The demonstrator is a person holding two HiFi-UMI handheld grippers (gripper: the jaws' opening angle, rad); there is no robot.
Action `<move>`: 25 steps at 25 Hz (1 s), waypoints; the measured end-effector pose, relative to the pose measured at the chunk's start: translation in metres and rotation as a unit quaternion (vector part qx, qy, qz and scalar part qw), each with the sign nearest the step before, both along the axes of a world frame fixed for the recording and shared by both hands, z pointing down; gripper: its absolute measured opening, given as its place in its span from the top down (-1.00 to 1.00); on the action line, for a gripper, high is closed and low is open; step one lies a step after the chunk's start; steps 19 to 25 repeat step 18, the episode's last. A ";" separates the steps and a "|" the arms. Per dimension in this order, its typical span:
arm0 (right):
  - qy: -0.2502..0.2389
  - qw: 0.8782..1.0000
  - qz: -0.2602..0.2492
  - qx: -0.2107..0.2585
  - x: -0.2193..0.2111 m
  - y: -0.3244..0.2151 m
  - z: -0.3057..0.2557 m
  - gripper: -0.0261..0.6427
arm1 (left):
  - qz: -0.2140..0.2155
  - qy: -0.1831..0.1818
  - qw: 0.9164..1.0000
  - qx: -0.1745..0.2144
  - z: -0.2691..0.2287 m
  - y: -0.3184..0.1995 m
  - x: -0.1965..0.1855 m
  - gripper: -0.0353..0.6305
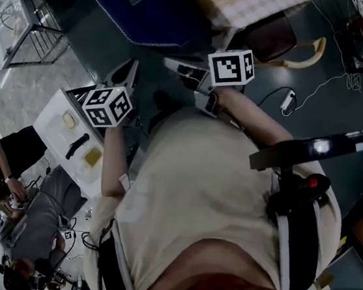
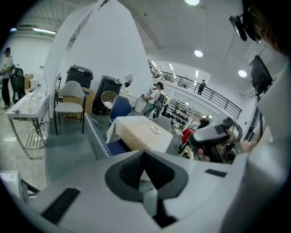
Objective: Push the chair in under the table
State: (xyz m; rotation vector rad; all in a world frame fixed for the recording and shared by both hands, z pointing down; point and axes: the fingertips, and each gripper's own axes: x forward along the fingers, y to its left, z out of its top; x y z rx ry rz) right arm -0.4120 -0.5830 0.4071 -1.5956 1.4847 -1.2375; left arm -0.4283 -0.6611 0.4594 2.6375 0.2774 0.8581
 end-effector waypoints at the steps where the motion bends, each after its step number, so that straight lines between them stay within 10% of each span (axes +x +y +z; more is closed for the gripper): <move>1: 0.003 1.000 -0.006 0.009 0.001 0.007 -0.004 0.89 | -0.008 0.003 1.000 -0.005 -0.004 0.006 0.002 0.87; 25: -0.053 0.996 -0.013 0.076 0.018 0.168 0.021 0.89 | -0.006 -0.035 0.998 0.058 0.008 0.170 0.022 0.87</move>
